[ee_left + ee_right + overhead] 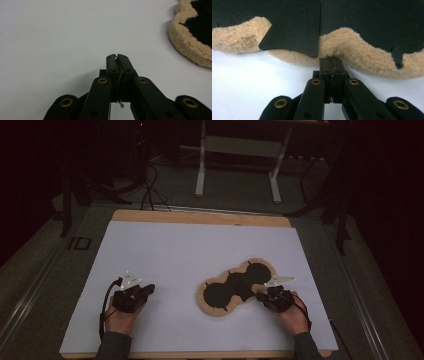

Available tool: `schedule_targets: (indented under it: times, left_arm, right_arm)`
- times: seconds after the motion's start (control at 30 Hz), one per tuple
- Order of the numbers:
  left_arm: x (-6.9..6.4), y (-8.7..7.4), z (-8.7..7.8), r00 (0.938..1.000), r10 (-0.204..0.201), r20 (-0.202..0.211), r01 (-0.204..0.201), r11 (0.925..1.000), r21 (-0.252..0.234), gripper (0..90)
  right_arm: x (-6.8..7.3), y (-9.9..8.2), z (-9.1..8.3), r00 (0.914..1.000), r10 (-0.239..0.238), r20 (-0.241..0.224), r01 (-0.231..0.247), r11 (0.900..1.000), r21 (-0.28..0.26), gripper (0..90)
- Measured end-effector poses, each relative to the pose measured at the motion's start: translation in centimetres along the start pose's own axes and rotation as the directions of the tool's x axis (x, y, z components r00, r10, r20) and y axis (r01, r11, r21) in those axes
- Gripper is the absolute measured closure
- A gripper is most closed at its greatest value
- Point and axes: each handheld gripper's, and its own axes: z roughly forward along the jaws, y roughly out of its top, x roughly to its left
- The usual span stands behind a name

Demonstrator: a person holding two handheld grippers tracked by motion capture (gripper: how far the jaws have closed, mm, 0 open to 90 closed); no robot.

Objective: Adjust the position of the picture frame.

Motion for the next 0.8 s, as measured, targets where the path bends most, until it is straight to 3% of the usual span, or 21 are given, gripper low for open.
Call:
schedule_targets:
  times: [0.8]
  left_arm:
    - [-0.5, 0.1, 0.3, 0.9997, 0.021, 0.008, -0.021, 0.9998, 0.006, 86.6]
  right_arm:
    - [2.7, 1.7, 1.6, 0.9986, -0.047, 0.026, 0.047, 0.9988, -0.011, 89.9]
